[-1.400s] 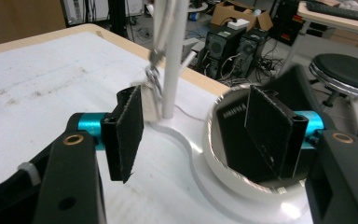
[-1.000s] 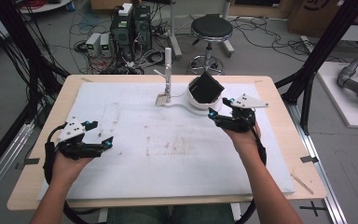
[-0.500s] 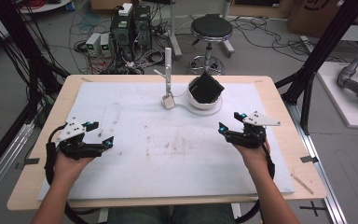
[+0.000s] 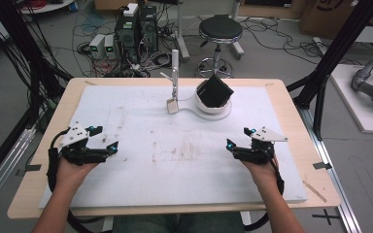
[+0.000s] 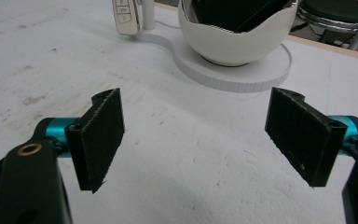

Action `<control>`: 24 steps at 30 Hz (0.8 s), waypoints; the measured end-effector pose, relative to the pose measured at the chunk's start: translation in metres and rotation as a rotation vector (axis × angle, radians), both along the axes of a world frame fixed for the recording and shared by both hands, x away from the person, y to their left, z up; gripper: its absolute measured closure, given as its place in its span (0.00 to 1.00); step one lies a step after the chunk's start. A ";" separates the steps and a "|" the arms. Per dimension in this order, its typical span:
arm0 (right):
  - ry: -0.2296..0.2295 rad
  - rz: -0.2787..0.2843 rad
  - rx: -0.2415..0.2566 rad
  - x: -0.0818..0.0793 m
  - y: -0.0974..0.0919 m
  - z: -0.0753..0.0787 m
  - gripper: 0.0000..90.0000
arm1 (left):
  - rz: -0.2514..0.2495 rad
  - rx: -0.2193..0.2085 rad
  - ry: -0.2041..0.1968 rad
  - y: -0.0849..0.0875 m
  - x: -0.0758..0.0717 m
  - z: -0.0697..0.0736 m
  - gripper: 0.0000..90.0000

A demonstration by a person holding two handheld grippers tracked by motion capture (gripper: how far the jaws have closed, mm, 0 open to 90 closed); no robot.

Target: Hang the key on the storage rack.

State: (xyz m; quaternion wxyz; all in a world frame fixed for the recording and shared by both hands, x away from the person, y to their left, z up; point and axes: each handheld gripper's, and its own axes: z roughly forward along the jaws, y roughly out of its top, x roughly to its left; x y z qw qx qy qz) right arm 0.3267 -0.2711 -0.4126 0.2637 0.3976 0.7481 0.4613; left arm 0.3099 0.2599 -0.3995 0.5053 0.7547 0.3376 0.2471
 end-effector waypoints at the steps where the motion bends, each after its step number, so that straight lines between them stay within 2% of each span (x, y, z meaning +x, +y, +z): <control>1: 0.000 -0.003 -0.009 0.000 0.000 0.000 0.22 | 0.000 0.000 0.001 0.000 0.000 0.000 0.19; 8: 0.007 -0.016 -0.006 0.004 -0.002 -0.002 0.22 | -0.013 0.022 0.003 -0.004 -0.001 0.000 0.19; 11: 0.019 -0.016 -0.004 0.005 -0.002 -0.003 0.22 | -0.011 0.021 0.003 -0.004 -0.002 0.000 0.19; 19: 0.013 -0.024 0.004 0.006 -0.008 -0.004 0.22 | -0.014 0.030 0.010 -0.005 -0.001 -0.001 0.19; 24: 0.032 -0.042 0.008 0.008 -0.012 -0.006 0.22 | -0.018 0.031 0.017 -0.005 -0.001 -0.003 0.19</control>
